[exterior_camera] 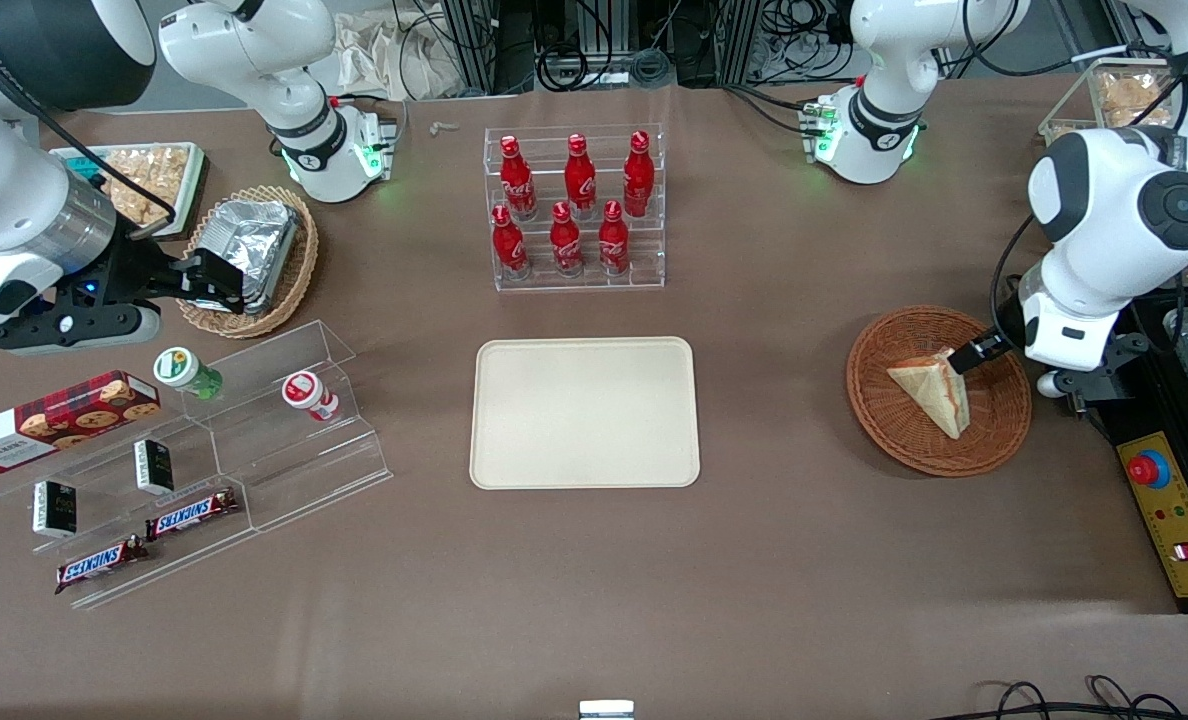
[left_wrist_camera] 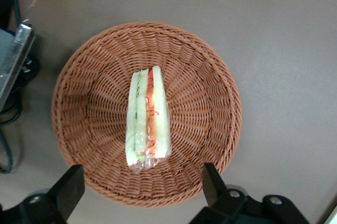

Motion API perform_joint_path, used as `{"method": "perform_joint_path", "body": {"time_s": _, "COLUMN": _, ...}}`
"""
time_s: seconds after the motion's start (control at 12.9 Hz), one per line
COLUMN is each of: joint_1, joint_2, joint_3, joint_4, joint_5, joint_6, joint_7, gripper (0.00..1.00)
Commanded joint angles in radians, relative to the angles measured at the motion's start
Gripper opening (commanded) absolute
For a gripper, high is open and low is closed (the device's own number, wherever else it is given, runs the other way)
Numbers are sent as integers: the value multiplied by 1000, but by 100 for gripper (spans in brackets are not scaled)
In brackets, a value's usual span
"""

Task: Place sandwich from basket to tray
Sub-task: 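Move the open left gripper down over the wrapped sandwich in the basket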

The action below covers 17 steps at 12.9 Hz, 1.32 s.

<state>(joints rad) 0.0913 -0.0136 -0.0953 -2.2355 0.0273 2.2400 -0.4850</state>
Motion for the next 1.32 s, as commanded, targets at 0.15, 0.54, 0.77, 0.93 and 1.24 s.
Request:
{"method": "perform_joint_path", "body": {"time_s": 0.15, "joint_1": 5, "joint_2": 60, "joint_3": -1, "joint_4": -35, "joint_5": -89, "joint_6": 111, "joint_7": -9, "gripper": 100}}
{"method": "perform_joint_path", "body": {"time_s": 0.54, "joint_1": 45, "joint_2": 135, "joint_3": -1, "joint_4": -35, "joint_5": -92, "joint_6": 159, "joint_7": 3, "gripper": 100}}
{"method": "perform_joint_path", "body": {"time_s": 0.77, "joint_1": 76, "joint_2": 162, "joint_3": -3, "joint_4": -36, "joint_5": -121, "joint_6": 188, "joint_7": 52, "gripper": 100}}
{"method": "perform_joint_path", "body": {"time_s": 0.93, "joint_1": 68, "joint_2": 164, "joint_3": -6, "joint_4": -36, "joint_5": -164, "joint_6": 190, "joint_7": 52, "gripper": 100}}
{"method": "perform_joint_path", "body": {"time_s": 1.24, "joint_1": 65, "joint_2": 176, "joint_3": -11, "joint_4": -36, "joint_5": -190, "joint_6": 193, "joint_7": 51, "gripper": 100}}
